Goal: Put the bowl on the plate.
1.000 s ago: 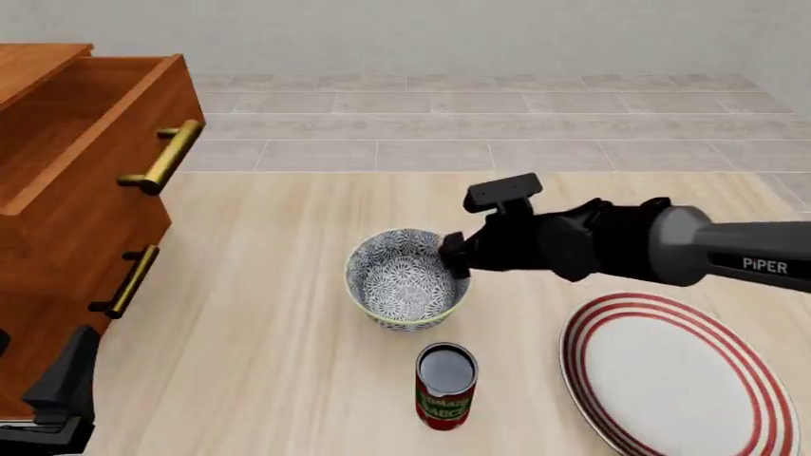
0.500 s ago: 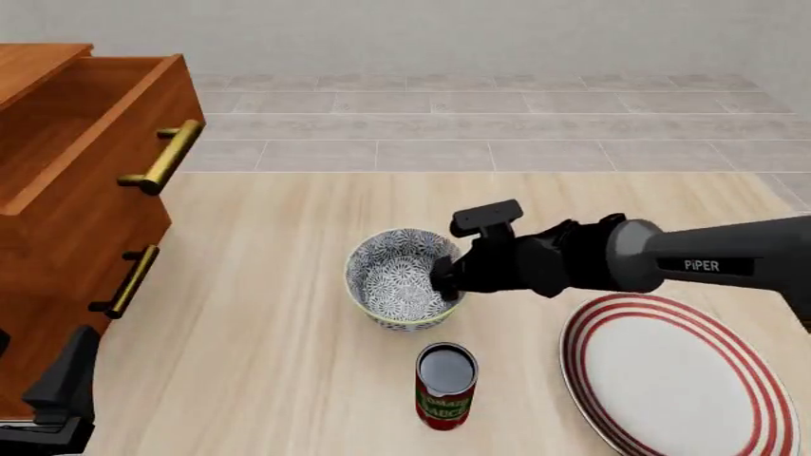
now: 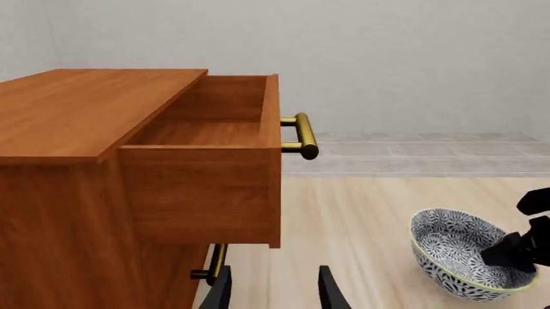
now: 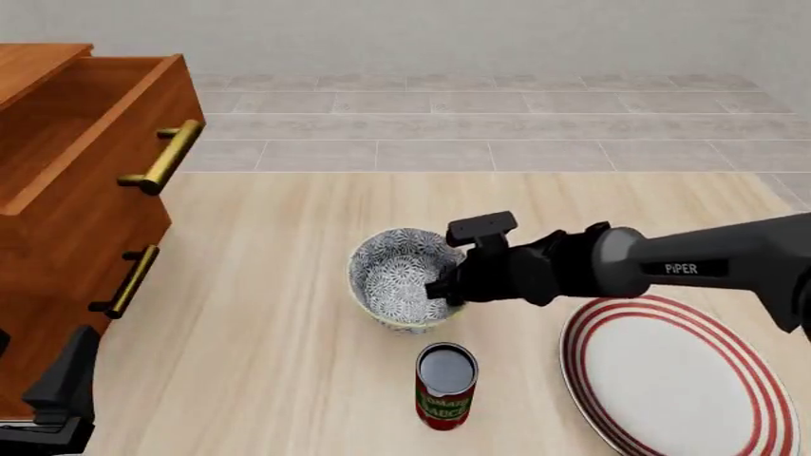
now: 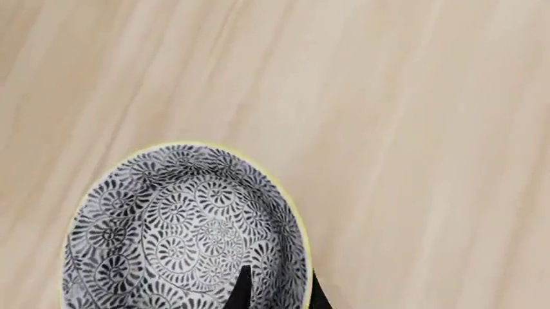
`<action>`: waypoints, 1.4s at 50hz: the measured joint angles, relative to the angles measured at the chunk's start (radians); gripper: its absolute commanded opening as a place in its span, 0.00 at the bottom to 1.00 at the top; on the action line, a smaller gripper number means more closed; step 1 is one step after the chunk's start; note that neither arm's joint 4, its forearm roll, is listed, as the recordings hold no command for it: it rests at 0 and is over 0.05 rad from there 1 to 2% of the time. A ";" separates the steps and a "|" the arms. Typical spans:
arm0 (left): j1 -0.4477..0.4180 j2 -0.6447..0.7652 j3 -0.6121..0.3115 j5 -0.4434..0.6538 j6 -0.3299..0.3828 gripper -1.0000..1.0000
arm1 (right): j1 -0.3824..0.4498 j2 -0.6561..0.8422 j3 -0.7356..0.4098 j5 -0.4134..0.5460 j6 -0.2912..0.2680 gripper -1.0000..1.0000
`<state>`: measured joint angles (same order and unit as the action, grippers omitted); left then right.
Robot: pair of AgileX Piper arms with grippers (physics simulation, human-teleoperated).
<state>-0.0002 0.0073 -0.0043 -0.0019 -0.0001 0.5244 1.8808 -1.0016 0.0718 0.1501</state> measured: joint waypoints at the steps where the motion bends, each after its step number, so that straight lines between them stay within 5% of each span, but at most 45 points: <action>1: 0.000 0.000 0.000 0.000 0.000 1.00 | -0.003 -0.004 -0.003 -0.002 0.002 0.00; 70: 0.000 0.000 0.000 0.000 0.000 1.00 | -0.089 -0.242 -0.028 0.112 -0.069 0.00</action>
<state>-0.0002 0.0073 -0.0043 -0.0019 -0.0001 0.4350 1.6388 -1.0298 0.1838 0.0814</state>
